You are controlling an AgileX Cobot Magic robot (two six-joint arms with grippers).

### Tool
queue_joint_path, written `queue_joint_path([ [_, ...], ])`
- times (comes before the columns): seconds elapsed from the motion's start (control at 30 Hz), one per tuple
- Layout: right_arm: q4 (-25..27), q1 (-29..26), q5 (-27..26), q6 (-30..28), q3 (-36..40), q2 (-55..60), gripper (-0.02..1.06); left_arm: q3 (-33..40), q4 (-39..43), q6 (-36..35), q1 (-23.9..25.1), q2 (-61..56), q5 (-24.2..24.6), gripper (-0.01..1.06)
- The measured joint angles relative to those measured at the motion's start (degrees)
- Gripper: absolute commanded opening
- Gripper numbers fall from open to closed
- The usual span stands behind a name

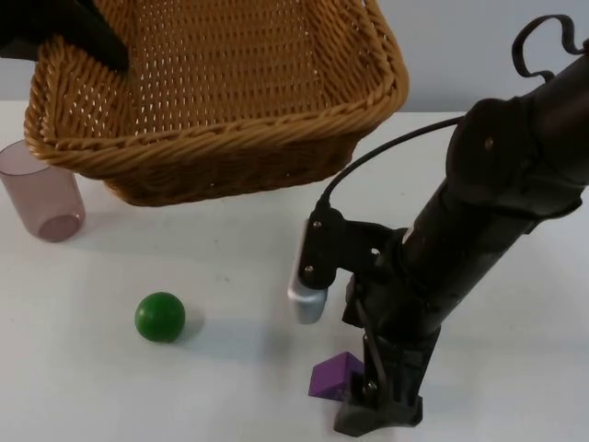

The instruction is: Pick up the basket with the left hand and place the triangular block into the basket with the right hand.

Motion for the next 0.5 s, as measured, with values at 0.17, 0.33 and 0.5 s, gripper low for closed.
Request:
queue_joint_path([
  [0.17,0.2,0.0,-0.2,-0.1,0.0,0.0,1.05,0.0,0.0,0.1,0.0,0.0,0.0,0.00],
  [0.33,0.3,0.0,-0.2,-0.1,0.0,0.0,1.04,0.0,-0.4,0.1,0.0,0.0,0.0,0.00],
  [0.5,1.4,0.0,-0.2,-0.2,0.0,0.0,0.99,0.0,-1.3,0.1,0.0,0.0,0.0,0.00],
])
